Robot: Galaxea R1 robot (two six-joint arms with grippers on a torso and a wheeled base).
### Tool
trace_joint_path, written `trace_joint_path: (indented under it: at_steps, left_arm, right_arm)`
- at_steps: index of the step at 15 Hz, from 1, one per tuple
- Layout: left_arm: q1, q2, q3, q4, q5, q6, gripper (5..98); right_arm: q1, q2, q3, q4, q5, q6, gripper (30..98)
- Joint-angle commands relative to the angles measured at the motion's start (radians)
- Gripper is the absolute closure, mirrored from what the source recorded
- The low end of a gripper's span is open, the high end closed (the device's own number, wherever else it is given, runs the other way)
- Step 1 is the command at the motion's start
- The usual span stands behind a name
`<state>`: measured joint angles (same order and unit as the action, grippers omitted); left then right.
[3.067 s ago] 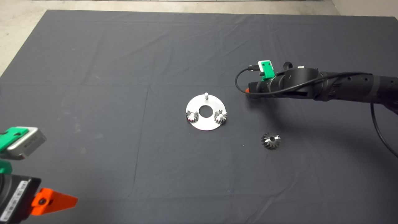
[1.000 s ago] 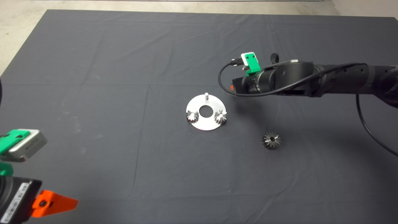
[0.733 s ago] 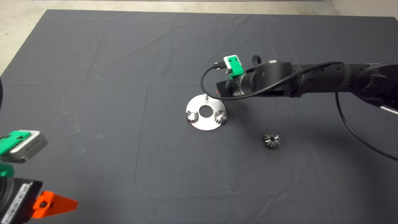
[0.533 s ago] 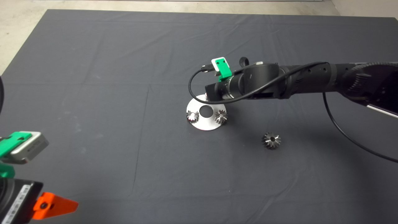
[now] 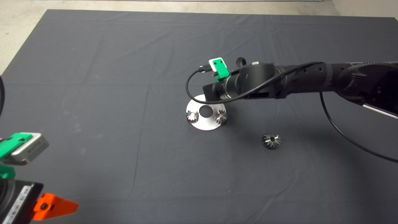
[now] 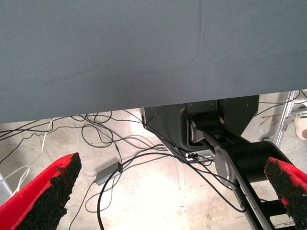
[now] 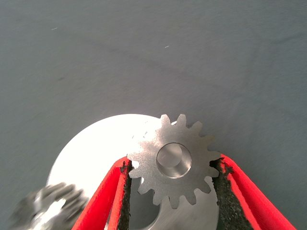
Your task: Remove an incorrectly installed larger gear and replace it with the correct smaller gear
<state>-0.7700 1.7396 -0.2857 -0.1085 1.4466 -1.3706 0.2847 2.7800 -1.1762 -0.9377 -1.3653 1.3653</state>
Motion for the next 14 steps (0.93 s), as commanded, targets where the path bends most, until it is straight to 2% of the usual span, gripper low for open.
trace_joint_path:
  at_steps: [1, 5, 14]
  left_arm:
    - [-0.002, -0.001, 0.011, -0.011, 0.004, 0.002, 5.4]
    - [-0.002, -0.001, 0.011, -0.011, 0.003, 0.002, 5.4]
    - [-0.002, -0.001, 0.011, -0.011, 0.003, 0.003, 5.4]
  right_arm:
    - [0.022, 0.02, -0.023, 0.002, 0.003, 0.0, 88.2]
    - [0.01, 0.057, -0.097, 0.005, 0.007, -0.008, 88.2]
    - [0.002, 0.069, -0.089, 0.018, 0.005, -0.006, 88.2]
